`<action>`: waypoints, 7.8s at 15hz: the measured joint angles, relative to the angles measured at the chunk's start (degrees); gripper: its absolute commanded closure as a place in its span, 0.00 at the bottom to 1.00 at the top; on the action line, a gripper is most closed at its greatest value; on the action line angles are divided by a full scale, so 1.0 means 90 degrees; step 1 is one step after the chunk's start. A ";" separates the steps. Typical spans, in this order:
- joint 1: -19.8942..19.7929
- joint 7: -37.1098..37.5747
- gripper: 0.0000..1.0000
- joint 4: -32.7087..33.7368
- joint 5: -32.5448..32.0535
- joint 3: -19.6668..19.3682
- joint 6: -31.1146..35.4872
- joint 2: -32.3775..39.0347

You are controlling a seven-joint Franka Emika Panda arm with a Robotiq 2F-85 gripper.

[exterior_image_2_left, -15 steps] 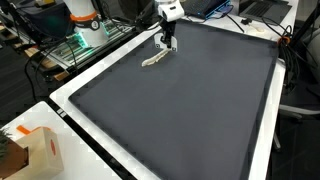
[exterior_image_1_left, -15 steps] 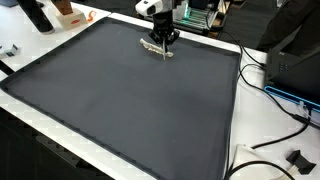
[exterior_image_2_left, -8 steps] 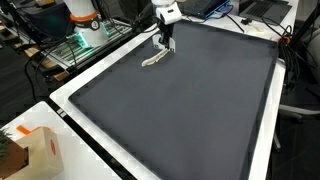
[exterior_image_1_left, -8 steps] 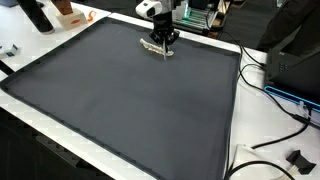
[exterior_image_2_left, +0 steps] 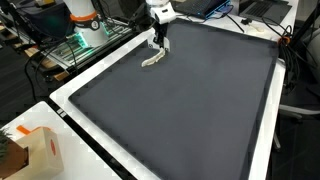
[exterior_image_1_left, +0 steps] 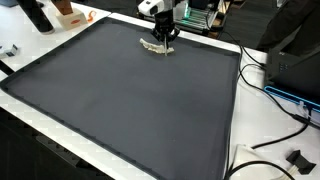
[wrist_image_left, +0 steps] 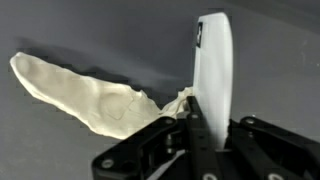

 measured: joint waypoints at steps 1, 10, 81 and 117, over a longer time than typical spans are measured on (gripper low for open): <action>0.0001 -0.0070 0.99 0.0001 -0.0002 0.0000 0.0000 0.0001; 0.0007 -0.0314 0.99 0.0732 -0.0319 0.0033 -0.0002 0.0537; 0.0071 0.1944 0.99 0.1055 -0.0752 0.0227 -0.1905 -0.1340; 0.0241 0.1654 0.99 0.1142 -0.0651 -0.0031 -0.2873 -0.2202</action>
